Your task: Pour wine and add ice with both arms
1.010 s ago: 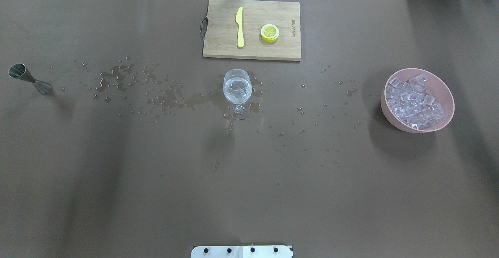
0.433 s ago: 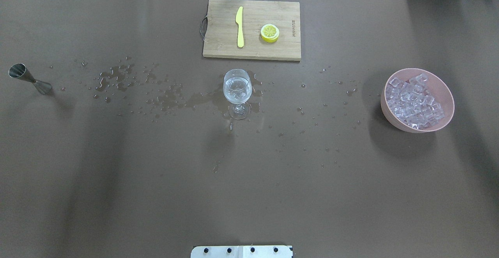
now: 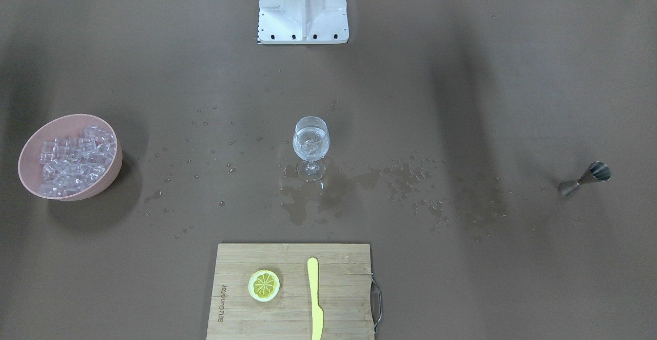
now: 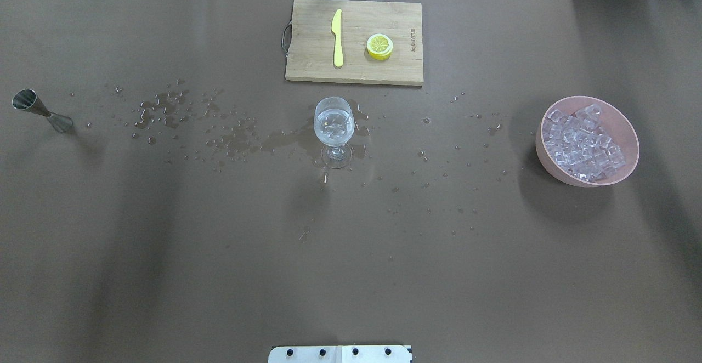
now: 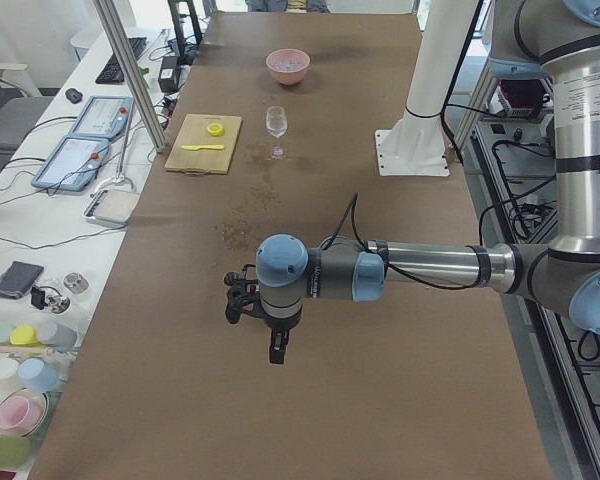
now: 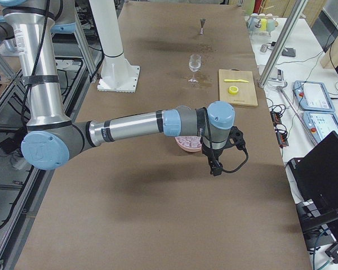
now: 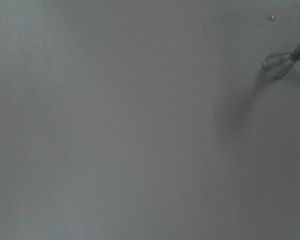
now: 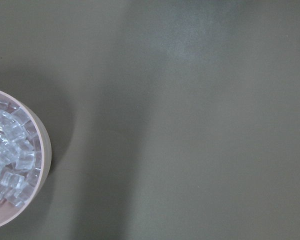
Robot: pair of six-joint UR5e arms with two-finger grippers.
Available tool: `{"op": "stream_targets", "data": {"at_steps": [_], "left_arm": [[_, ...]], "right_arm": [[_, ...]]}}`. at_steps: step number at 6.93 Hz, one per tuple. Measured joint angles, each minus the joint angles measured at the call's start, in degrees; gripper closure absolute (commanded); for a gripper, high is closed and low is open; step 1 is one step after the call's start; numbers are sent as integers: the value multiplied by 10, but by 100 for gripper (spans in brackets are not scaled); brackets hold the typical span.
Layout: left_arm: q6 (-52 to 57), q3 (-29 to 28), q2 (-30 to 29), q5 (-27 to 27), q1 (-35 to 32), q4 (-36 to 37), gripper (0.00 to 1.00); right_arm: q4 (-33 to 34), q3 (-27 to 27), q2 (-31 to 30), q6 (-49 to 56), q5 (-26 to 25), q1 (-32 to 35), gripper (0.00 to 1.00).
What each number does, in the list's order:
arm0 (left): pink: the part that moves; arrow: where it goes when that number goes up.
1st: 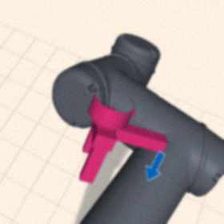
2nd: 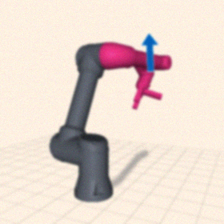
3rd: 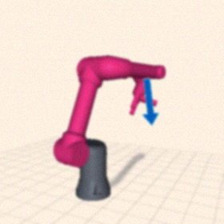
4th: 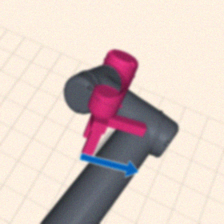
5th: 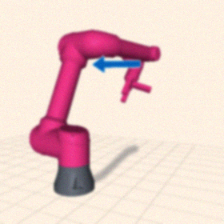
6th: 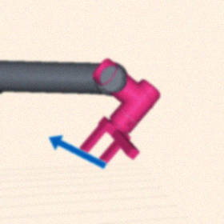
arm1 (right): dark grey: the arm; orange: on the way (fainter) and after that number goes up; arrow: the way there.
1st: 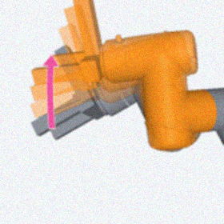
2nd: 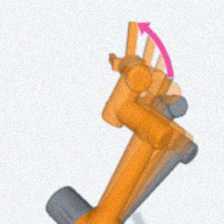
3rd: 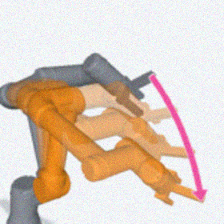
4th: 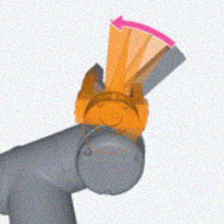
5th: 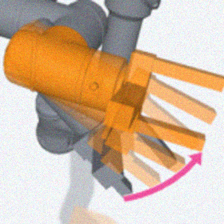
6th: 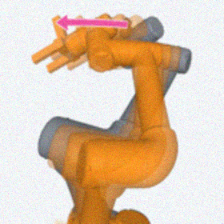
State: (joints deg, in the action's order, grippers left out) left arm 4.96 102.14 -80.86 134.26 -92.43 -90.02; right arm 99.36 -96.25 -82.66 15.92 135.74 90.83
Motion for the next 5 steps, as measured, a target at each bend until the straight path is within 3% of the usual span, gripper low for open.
{"op": "stream_targets", "data": {"at_steps": [5], "left_arm": [[4, 7, -6, 5, 1, -8, 2]], "right_arm": [[0, -14, 5, -7, 1, -6, 0]]}}
